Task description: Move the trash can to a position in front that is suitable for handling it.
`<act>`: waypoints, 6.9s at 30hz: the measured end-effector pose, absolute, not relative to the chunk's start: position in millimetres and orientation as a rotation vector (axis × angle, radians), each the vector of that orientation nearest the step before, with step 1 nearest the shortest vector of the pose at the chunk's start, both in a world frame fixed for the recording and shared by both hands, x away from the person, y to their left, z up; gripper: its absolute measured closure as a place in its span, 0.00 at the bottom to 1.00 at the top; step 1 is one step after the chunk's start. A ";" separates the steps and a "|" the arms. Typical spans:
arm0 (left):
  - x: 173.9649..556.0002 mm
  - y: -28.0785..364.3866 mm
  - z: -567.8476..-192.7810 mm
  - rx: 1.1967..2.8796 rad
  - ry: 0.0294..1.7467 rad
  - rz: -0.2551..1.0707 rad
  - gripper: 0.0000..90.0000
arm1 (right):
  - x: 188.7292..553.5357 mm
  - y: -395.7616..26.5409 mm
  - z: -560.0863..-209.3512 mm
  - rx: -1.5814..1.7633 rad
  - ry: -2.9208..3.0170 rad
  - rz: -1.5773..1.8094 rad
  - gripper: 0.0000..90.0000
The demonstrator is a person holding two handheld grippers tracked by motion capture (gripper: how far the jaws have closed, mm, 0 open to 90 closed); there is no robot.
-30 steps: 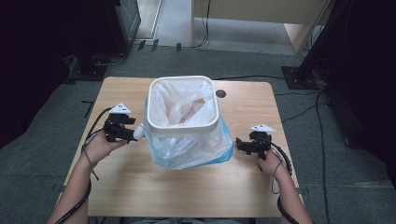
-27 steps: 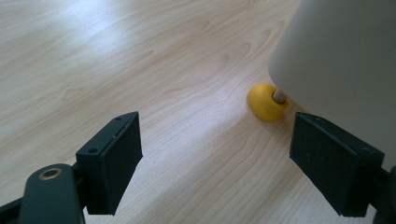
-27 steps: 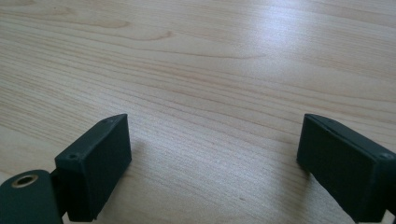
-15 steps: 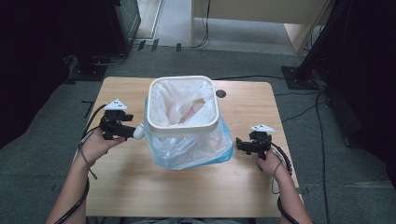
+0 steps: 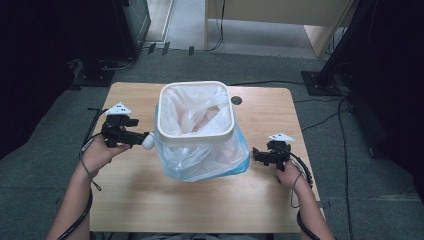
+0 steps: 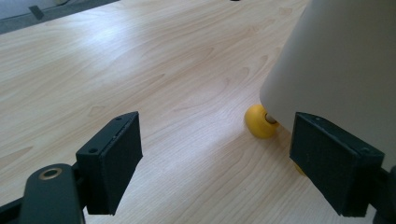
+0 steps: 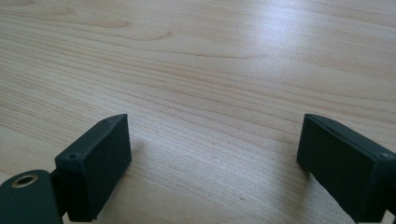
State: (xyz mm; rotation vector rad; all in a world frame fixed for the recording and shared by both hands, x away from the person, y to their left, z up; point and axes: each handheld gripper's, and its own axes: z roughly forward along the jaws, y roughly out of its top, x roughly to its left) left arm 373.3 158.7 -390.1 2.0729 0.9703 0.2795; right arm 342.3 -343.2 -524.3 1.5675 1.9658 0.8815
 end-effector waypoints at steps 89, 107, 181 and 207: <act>377.5 147.0 -280.2 1.996 0.884 0.292 0.37 | 343.3 -342.2 -524.2 1.576 1.957 0.875 0.11; 390.8 131.8 -247.3 2.043 0.807 0.273 0.40 | 343.3 -342.3 -524.2 1.574 1.958 0.874 0.11; 420.9 92.6 -239.4 2.031 0.669 0.066 0.85 | 343.4 -341.8 -524.1 1.578 1.954 0.870 0.11; 423.2 83.0 -232.8 2.053 0.711 0.025 0.81 | 343.4 -341.8 -524.1 1.579 1.954 0.870 0.11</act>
